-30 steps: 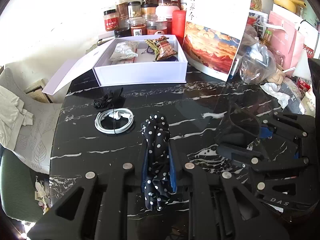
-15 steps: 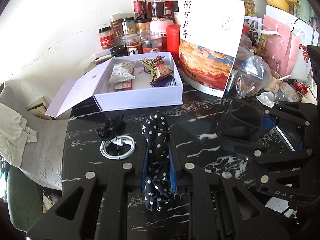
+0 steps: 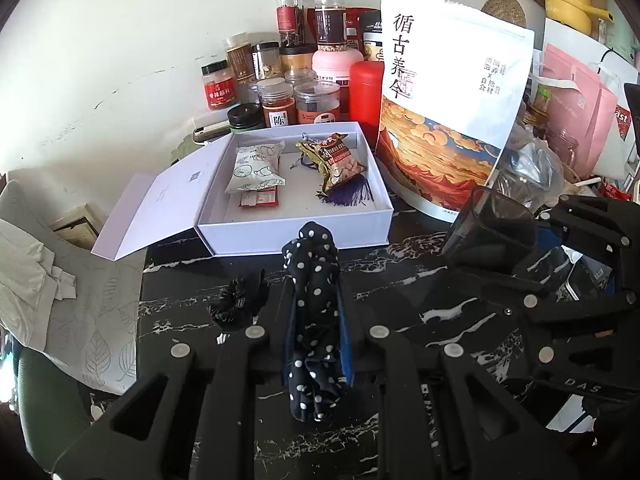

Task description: Organize objects

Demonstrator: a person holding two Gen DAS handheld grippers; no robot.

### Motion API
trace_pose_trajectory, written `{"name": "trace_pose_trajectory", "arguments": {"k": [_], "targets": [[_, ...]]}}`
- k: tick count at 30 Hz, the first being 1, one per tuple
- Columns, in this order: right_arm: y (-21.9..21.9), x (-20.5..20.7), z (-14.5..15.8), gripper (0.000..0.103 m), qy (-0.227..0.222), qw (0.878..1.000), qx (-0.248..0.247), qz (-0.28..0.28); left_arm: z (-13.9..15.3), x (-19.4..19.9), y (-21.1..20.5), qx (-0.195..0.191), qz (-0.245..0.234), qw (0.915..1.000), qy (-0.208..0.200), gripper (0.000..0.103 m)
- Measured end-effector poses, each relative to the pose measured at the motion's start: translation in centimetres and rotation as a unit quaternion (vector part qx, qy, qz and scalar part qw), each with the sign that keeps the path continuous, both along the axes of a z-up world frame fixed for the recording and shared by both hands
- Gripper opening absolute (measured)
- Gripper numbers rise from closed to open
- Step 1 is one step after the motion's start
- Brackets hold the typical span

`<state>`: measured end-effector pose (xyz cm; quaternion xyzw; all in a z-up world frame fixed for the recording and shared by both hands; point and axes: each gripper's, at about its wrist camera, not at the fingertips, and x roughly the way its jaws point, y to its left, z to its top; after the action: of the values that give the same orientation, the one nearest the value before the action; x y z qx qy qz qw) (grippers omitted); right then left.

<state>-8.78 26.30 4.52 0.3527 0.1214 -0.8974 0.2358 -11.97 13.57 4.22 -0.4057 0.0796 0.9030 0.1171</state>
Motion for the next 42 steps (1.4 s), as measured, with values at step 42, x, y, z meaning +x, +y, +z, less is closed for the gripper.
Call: {"name": "trace_pose_trajectory", "arguments": {"k": [42], "targets": [[-3.5, -18.9, -1.6, 0.039, 0.012, 0.999, -0.015, -0.040, -3.8, -21.0, -4.2, 0.000, 0.051, 0.9985, -0.019, 0.017]]}}
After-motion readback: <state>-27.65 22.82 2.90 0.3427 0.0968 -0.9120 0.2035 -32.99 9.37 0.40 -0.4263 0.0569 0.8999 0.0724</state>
